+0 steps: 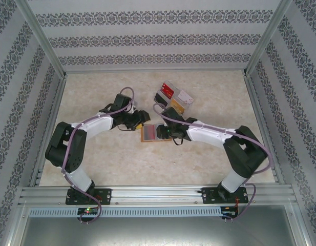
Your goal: Take the credit cards out of the card holder
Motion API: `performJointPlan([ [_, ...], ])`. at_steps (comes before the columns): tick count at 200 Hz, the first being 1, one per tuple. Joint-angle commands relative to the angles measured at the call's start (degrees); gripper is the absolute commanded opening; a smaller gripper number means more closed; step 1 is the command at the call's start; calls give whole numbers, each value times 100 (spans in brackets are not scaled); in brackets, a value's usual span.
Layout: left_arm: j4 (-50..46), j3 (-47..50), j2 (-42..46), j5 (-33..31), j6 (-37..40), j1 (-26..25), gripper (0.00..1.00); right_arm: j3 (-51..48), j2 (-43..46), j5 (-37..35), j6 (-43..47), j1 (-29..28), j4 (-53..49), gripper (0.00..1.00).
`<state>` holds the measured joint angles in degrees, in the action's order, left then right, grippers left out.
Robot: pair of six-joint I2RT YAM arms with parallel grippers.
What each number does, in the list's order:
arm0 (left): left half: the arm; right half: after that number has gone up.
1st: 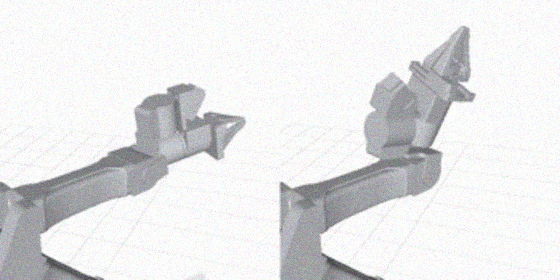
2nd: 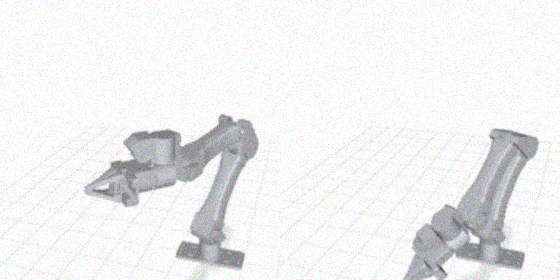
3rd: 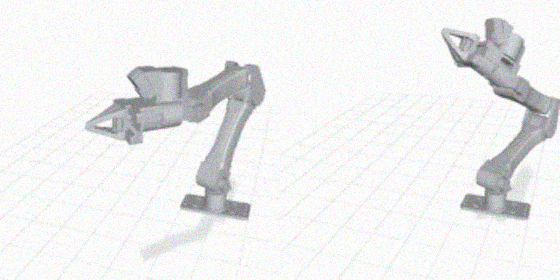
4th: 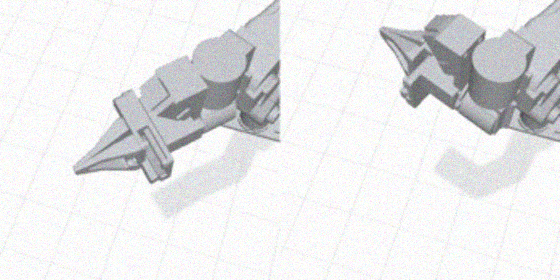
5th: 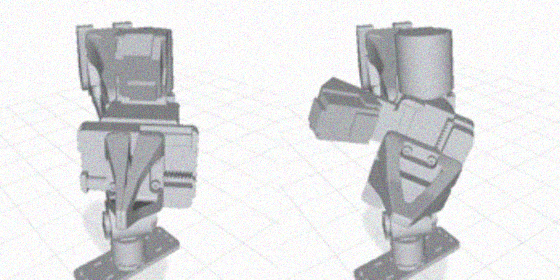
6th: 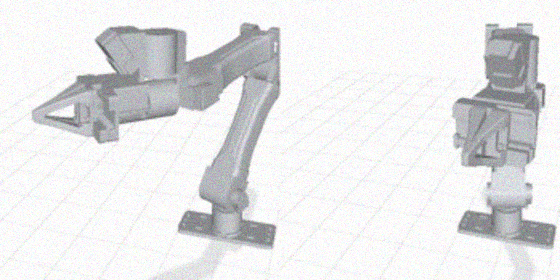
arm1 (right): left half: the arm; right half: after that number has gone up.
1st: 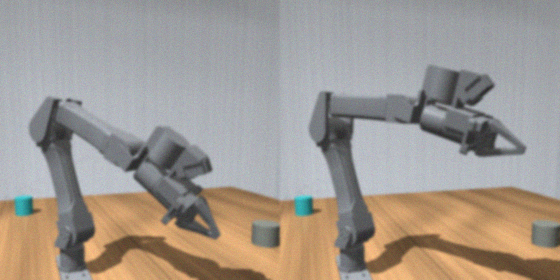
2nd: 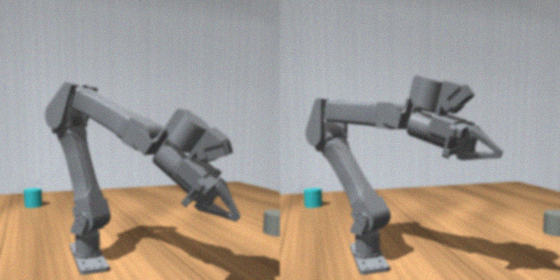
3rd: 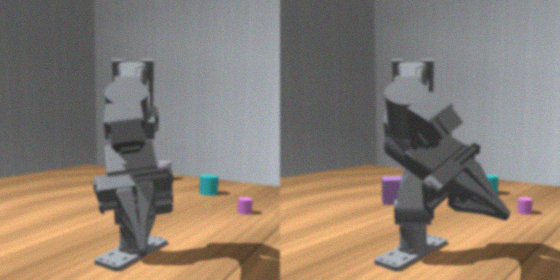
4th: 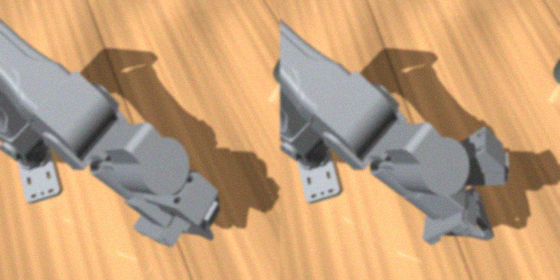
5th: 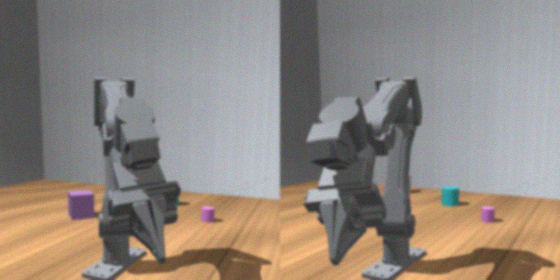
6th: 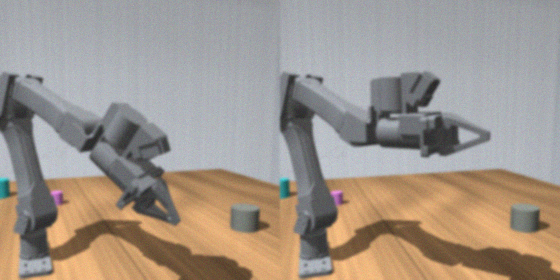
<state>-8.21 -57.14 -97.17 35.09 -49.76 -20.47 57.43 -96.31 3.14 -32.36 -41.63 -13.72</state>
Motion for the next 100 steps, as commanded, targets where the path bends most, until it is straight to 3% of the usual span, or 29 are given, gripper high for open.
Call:
performJointPlan([
  [1, -351, 287, 200, -247, 115, 96, 56, 491, -468, 50, 132, -161, -306, 35],
  [100, -44, 494, -57, 373, 132, 105, 40, 1077, -1399, -194, 206, -220, -837, 31],
])
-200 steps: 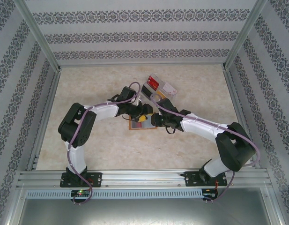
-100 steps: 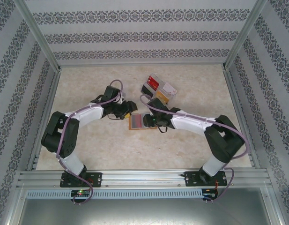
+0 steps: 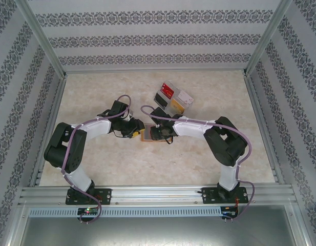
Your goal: Take the credit cards out of the card holder
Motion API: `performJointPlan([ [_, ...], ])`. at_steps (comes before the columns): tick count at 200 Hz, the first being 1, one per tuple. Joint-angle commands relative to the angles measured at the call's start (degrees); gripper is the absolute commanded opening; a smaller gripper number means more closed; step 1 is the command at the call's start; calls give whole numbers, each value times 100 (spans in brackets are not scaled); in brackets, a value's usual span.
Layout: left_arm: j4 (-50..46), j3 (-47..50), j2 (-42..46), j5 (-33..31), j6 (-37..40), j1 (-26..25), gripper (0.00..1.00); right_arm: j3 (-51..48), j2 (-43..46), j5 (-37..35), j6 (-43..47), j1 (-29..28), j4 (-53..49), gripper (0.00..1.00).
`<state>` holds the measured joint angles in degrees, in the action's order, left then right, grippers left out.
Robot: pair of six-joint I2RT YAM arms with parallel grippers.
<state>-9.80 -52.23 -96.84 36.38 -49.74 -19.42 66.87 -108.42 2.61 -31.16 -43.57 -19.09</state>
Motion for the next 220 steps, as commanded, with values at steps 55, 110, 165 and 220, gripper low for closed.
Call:
performJointPlan([
  [55, -161, -248, -181, 330, 474, -165, 38, 146, -337, -225, 93, -17, -383, 26],
  [110, -154, -349, -424, 288, 482, -191, 38, 92, -320, -235, 83, -7, -352, 26],
  [165, -57, -324, -650, 352, 456, -190, 37, 42, -303, -173, 55, 19, -279, 26],
  [220, -39, -311, -730, 396, 471, -201, 36, -57, -276, -53, 8, 52, -174, 26],
])
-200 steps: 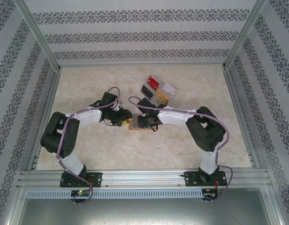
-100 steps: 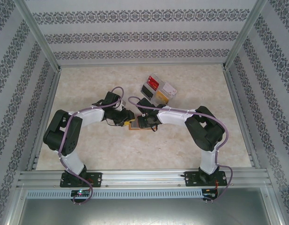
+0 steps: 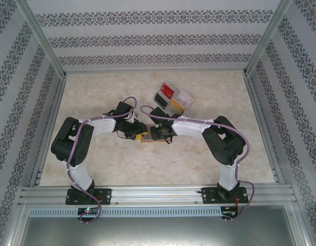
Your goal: Take the credit cards out of the card holder
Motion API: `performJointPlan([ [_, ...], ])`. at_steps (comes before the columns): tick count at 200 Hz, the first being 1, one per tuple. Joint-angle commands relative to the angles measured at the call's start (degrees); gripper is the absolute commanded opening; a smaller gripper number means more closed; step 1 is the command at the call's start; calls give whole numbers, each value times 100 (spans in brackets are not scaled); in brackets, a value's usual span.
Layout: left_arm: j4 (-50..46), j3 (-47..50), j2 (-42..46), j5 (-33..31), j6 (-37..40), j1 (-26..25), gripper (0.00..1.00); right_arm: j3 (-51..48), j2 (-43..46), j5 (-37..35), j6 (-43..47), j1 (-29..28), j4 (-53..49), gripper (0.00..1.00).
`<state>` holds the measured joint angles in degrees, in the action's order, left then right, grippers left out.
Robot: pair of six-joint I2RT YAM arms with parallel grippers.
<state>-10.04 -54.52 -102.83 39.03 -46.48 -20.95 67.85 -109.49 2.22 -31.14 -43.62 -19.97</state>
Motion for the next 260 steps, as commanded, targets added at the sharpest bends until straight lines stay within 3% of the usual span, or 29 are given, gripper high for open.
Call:
performJointPlan([
  [1, -11, -83, -132, 131, 142, -49, 36, -153, -169, -8, 4, 56, -86, 25],
  [260, -511, -463, -159, -187, 586, -310, 30, -418, 79, 399, -174, 267, 210, 25],
])
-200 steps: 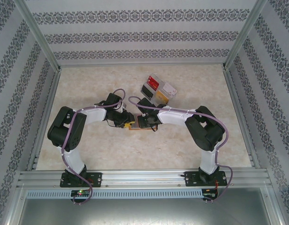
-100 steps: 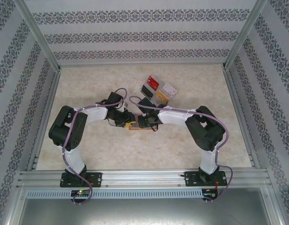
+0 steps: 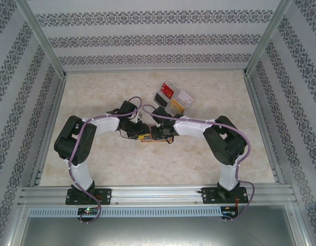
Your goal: Take the credit cards out of the card holder
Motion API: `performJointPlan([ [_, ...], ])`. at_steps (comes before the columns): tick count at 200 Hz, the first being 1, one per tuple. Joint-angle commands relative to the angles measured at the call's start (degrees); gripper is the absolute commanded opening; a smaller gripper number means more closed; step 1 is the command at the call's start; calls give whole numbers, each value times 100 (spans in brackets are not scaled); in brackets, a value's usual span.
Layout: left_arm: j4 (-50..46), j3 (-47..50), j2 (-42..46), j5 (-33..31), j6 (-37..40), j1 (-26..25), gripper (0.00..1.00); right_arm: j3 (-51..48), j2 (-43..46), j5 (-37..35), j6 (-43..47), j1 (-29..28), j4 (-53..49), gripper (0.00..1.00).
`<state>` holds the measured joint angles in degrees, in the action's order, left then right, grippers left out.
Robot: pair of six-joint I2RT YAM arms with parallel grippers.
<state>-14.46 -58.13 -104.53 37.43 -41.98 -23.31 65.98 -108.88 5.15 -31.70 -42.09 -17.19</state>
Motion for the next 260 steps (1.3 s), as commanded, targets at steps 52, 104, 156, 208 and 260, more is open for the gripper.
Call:
performJointPlan([
  [52, 705, -10, 43, 498, -167, -73, 30, -651, 1116, 883, -321, 464, 553, 35],
  [104, 1281, -191, 39, 968, -624, -294, 39, -1398, 2280, 803, -666, 800, 1023, 42],
  [156, 1398, -646, -224, 1025, -803, -650, 50, -1871, 2983, 410, -688, 995, 1018, 42],
  [208, 1325, -840, -419, 850, -886, -760, 50, -1990, 3191, 235, -642, 1079, 916, 41],
  [260, 696, -696, -276, 107, -740, -722, 36, -1753, 2663, 346, -540, 1008, 670, 30],
])
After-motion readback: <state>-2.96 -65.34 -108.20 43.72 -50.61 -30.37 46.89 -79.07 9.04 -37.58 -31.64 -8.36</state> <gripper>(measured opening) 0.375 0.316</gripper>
